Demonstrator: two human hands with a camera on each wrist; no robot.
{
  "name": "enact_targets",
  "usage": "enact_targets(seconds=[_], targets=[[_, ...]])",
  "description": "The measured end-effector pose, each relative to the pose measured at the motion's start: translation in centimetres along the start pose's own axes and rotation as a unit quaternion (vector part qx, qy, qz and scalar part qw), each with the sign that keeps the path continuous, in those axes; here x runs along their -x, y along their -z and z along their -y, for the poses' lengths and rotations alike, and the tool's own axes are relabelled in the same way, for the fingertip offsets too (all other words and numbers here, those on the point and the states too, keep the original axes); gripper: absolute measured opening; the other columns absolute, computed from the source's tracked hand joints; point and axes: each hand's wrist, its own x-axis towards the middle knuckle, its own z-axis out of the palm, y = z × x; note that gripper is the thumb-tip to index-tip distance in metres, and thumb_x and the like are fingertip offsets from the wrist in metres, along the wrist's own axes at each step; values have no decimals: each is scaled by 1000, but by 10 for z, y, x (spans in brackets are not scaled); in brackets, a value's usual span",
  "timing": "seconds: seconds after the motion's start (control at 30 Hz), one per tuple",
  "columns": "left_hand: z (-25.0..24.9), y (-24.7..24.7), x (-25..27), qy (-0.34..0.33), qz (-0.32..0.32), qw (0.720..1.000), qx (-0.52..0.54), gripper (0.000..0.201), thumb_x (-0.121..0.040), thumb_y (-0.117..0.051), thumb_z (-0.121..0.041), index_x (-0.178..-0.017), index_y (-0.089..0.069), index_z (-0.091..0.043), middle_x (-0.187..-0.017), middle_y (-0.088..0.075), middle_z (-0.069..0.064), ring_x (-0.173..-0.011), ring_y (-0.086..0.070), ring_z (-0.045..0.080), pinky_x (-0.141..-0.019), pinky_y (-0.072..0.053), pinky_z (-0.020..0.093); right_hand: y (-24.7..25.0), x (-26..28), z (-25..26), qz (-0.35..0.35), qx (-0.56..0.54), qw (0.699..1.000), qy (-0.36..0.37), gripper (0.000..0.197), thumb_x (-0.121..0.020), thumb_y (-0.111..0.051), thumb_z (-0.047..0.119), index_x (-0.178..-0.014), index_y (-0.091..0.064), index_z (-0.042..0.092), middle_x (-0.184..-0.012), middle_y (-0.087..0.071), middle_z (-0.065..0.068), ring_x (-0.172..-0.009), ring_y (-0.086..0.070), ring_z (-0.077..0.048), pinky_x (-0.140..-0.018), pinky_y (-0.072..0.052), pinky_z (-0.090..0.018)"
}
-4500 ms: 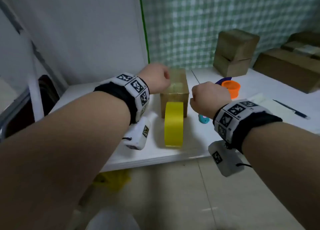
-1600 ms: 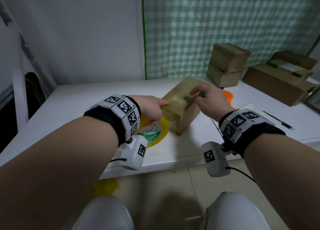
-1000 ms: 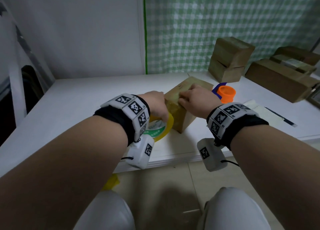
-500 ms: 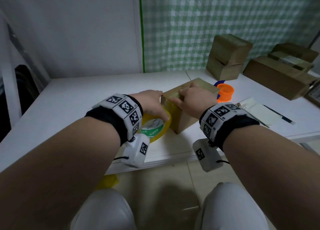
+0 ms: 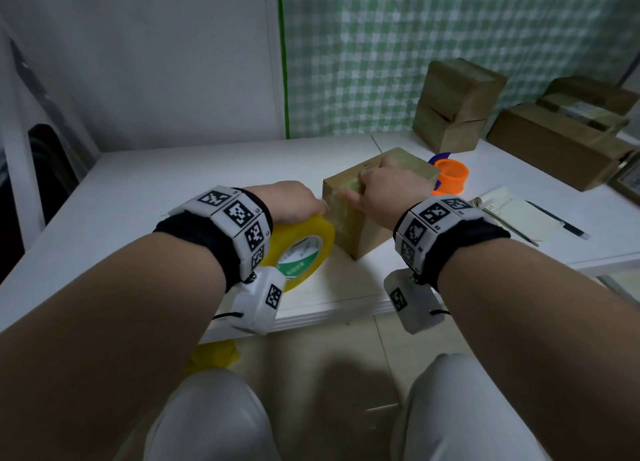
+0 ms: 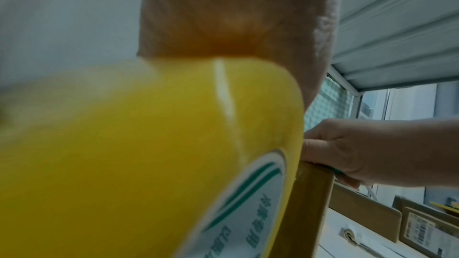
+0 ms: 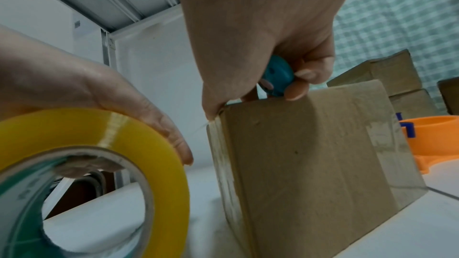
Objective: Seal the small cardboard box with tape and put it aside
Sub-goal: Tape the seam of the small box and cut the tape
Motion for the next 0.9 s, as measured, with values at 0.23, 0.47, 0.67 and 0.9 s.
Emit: enact_targets(seconds=[0.23, 0.47, 0.67, 0.9], targets=[[-7, -3, 0, -32, -14, 997, -65, 36, -101, -31, -13, -132, -49, -6, -136, -52, 16, -122, -51, 32, -97, -43, 35, 1, 0, 0, 11, -12, 1000, -6, 60, -92, -36, 61, -120, -59, 14, -131, -40, -10, -82, -47, -25, -57, -32, -33], [0, -4, -2, -20, -55, 996, -73, 40, -100, -36, -24, -130, -56, -6, -136, -54, 14, -125, -49, 30, -101, -40, 36, 0, 0, -6, 0, -58, 998, 23, 62, -88, -42, 63, -125, -54, 16, -131, -43, -12, -103, -59, -32, -68, -39, -35], [8, -7, -9, -53, -75, 982, -163, 38, -99, -36, -16, -130, -57, -8, -136, -55, 12, -125, -51, 30, -103, -42, 35, 12, 4, -20, -91, -297, 950, 35, 37, -95, -38, 13, -131, -38, 4, -93, -56, -12, -91, -54, -29, -71, -35, -32], [12, -8, -18, -90, -94, 961, -243, 39, -100, -34, -17, -131, -56, -10, -135, -56, 10, -125, -51, 29, -104, -43, 35, 24, 0, -17, -41, -382, 922, 57, 40, -93, -52, 8, -132, -49, 13, -121, -61, -11, -95, -67, -21, -81, -57, -29]])
